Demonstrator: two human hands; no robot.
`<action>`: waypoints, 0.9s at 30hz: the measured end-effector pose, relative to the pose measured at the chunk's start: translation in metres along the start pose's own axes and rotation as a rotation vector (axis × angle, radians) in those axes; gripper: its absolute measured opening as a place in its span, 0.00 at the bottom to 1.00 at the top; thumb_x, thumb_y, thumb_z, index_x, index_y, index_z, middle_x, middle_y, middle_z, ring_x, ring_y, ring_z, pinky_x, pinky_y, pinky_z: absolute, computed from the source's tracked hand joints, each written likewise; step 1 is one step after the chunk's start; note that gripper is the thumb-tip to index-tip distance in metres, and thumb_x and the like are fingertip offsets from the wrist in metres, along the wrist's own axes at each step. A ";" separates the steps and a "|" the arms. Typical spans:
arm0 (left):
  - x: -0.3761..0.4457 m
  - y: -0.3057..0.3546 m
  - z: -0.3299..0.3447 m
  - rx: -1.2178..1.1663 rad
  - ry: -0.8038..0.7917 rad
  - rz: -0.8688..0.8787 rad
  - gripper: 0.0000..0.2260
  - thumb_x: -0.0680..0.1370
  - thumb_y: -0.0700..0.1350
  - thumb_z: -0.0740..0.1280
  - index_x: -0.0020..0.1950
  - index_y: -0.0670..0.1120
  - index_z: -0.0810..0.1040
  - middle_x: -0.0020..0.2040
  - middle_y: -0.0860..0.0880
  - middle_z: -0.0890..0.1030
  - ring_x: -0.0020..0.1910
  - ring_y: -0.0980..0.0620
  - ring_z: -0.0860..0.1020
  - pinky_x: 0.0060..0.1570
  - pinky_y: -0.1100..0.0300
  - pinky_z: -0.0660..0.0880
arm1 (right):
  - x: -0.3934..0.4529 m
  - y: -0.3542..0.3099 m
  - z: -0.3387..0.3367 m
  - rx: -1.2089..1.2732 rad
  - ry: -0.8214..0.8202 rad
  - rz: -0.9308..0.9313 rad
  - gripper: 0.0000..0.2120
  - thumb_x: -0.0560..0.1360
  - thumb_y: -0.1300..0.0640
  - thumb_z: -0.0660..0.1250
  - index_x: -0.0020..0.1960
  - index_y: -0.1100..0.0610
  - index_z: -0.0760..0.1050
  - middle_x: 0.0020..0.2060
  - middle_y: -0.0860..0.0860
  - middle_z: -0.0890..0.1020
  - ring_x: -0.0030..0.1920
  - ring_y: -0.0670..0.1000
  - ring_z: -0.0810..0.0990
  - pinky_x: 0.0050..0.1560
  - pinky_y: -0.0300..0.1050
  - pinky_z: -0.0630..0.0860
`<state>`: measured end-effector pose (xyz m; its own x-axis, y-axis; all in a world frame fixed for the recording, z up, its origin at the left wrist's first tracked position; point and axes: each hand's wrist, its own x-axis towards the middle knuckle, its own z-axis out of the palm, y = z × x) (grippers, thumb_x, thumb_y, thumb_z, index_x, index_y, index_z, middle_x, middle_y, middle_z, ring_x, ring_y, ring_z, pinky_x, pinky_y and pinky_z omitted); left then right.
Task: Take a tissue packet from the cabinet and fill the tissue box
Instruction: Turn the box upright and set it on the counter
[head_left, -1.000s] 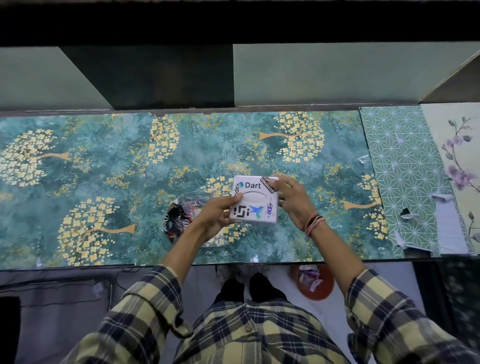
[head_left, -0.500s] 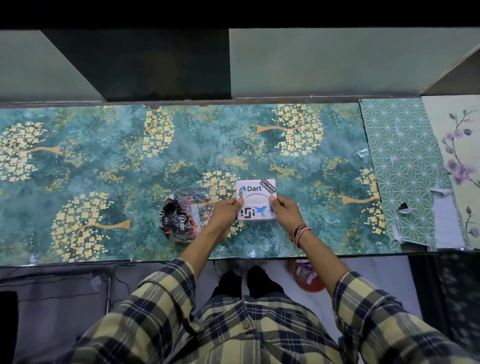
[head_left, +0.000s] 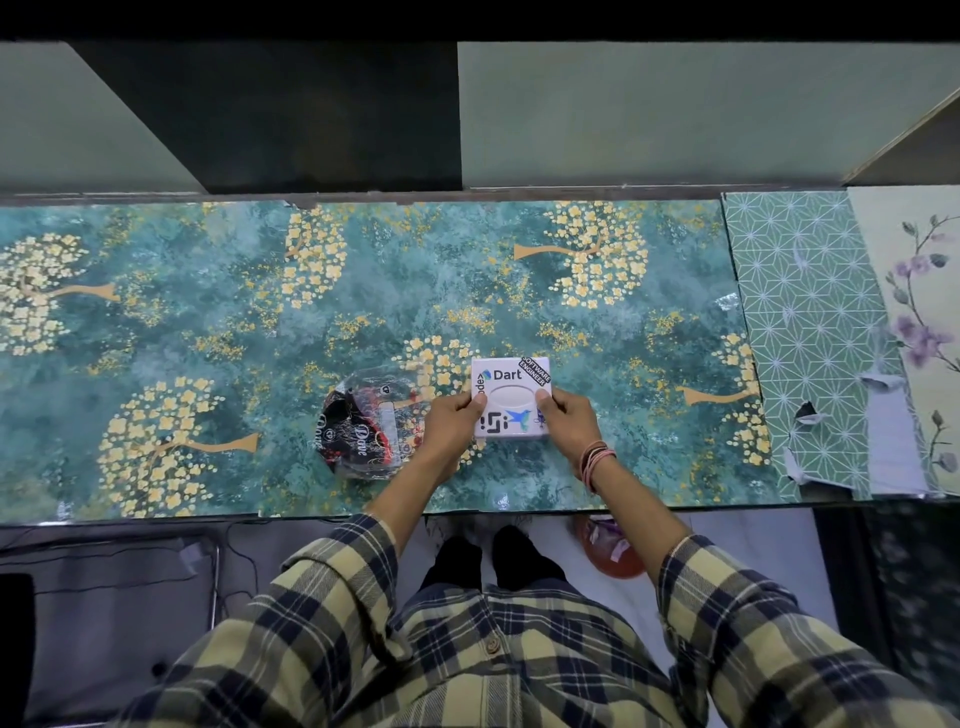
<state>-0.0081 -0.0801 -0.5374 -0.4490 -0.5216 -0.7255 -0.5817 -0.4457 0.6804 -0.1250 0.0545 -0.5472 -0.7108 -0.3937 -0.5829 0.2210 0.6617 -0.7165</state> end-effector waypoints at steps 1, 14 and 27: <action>0.001 0.000 0.000 0.014 0.003 -0.002 0.13 0.84 0.44 0.65 0.52 0.34 0.83 0.42 0.45 0.86 0.38 0.50 0.84 0.36 0.58 0.80 | 0.000 0.000 0.000 0.002 -0.001 0.001 0.15 0.81 0.48 0.64 0.52 0.57 0.84 0.45 0.56 0.88 0.48 0.60 0.86 0.51 0.59 0.82; 0.004 0.018 -0.040 0.393 0.502 0.273 0.07 0.80 0.43 0.69 0.47 0.44 0.86 0.48 0.49 0.85 0.44 0.51 0.82 0.49 0.55 0.80 | -0.012 -0.055 0.006 -0.066 0.329 -0.117 0.14 0.79 0.60 0.63 0.61 0.63 0.79 0.50 0.61 0.84 0.45 0.58 0.81 0.52 0.54 0.80; -0.002 0.004 -0.119 0.341 0.769 -0.067 0.17 0.80 0.32 0.62 0.64 0.45 0.82 0.59 0.37 0.81 0.55 0.35 0.80 0.54 0.43 0.80 | -0.035 -0.066 0.048 -0.037 -0.150 -0.067 0.12 0.78 0.62 0.65 0.59 0.63 0.80 0.41 0.59 0.84 0.39 0.58 0.83 0.48 0.63 0.83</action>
<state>0.0712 -0.1681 -0.5211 0.1092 -0.9069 -0.4068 -0.8191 -0.3140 0.4801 -0.0827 -0.0062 -0.4977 -0.6145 -0.5271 -0.5871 0.1495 0.6528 -0.7426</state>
